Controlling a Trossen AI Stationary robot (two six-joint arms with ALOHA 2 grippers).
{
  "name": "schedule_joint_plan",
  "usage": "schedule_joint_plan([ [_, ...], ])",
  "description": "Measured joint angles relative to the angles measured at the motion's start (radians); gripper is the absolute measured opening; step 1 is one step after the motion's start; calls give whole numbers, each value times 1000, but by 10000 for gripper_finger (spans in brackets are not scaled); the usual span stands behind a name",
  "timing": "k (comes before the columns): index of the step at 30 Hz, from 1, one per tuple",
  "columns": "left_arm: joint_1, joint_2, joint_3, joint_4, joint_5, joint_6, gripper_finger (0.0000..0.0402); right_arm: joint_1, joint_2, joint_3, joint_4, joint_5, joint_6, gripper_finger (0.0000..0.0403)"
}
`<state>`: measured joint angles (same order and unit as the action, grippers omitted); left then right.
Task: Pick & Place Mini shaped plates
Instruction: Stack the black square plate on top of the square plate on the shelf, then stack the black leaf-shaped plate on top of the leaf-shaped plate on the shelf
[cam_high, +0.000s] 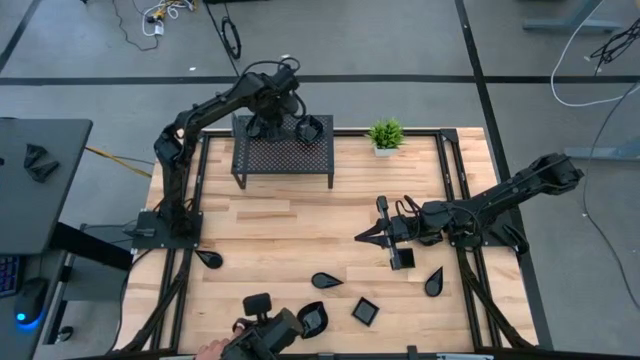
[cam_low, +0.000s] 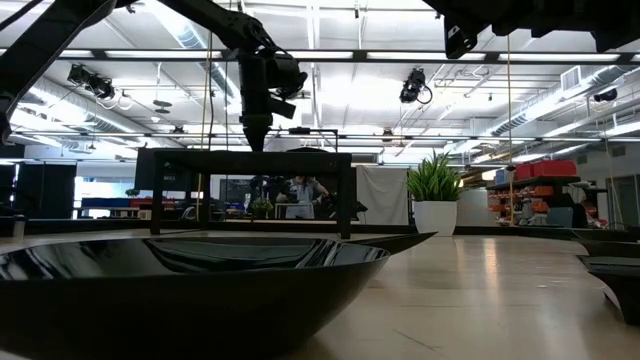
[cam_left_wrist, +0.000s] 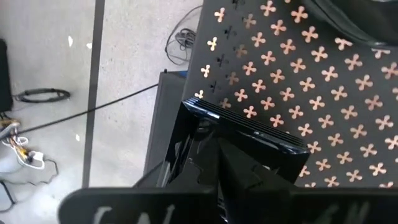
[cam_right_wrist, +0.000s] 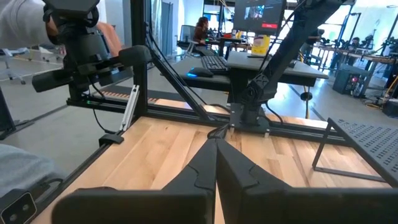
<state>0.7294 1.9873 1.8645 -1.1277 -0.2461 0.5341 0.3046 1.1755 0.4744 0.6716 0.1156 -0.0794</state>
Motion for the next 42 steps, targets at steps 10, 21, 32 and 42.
schedule_joint_plan([
  [10, -19, 0, 0, 13, 25, -39, 5, 0, 0, 0, 0, 0, -1, 11],
  [21, -43, 0, 0, 13, 24, 21, 9, 0, 0, 0, 0, 0, -1, 11],
  [32, -90, -2, 0, -2, -105, 87, 19, 0, 0, 0, 0, 0, -1, 11],
  [42, -143, -6, 258, -231, -94, -29, 39, 0, 0, 0, 0, 0, -1, 11],
])
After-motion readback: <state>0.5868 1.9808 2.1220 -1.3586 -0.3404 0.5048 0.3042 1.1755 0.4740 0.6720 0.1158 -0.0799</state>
